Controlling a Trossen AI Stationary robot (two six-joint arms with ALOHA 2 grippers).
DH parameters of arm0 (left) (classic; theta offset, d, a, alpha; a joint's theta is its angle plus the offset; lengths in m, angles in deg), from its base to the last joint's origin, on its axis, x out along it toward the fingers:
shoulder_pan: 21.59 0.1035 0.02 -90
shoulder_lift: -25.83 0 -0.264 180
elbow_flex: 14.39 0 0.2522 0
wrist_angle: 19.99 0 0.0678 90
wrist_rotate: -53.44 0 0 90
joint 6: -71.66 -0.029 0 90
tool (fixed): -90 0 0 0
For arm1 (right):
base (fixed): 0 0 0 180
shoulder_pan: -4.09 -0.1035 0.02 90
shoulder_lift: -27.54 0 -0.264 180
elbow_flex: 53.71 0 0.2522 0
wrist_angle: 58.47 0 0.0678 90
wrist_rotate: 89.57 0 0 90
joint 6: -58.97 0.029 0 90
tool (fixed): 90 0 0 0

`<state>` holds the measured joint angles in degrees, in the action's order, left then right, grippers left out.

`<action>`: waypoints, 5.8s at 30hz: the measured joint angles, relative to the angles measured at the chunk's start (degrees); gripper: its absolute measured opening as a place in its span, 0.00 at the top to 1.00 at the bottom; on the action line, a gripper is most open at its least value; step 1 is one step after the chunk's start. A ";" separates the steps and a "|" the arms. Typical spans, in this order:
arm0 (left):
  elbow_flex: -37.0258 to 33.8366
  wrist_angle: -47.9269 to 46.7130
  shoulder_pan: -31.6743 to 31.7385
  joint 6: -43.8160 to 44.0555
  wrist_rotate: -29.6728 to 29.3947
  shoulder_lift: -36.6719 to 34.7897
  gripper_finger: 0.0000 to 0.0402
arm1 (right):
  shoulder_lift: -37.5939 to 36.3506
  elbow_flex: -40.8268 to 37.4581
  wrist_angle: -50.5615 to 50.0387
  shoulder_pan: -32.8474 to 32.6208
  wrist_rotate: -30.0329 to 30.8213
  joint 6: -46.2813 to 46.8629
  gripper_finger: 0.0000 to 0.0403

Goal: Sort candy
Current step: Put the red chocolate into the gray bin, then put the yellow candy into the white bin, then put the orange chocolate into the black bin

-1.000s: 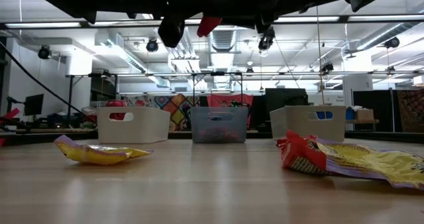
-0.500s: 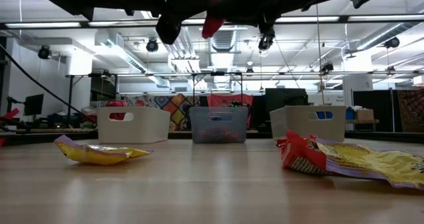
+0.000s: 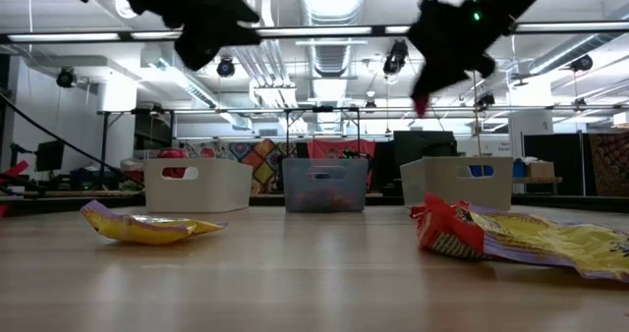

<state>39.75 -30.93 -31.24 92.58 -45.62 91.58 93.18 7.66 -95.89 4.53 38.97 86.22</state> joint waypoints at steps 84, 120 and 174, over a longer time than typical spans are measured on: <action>-0.55 -7.50 -18.49 1.24 0.39 27.73 0.83 | 2.37 7.50 -17.63 3.92 -14.57 9.15 0.58; -0.68 -31.47 22.87 3.62 -15.04 -7.80 0.98 | 2.41 7.45 -16.24 3.81 -14.55 9.65 0.58; 3.57 -28.01 27.00 -4.83 -2.36 0.01 0.73 | 3.25 4.88 -15.93 -5.60 -25.09 -18.89 0.60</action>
<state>43.32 -58.94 -4.24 87.75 -47.98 91.58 96.42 12.55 -111.82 -1.08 13.89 67.33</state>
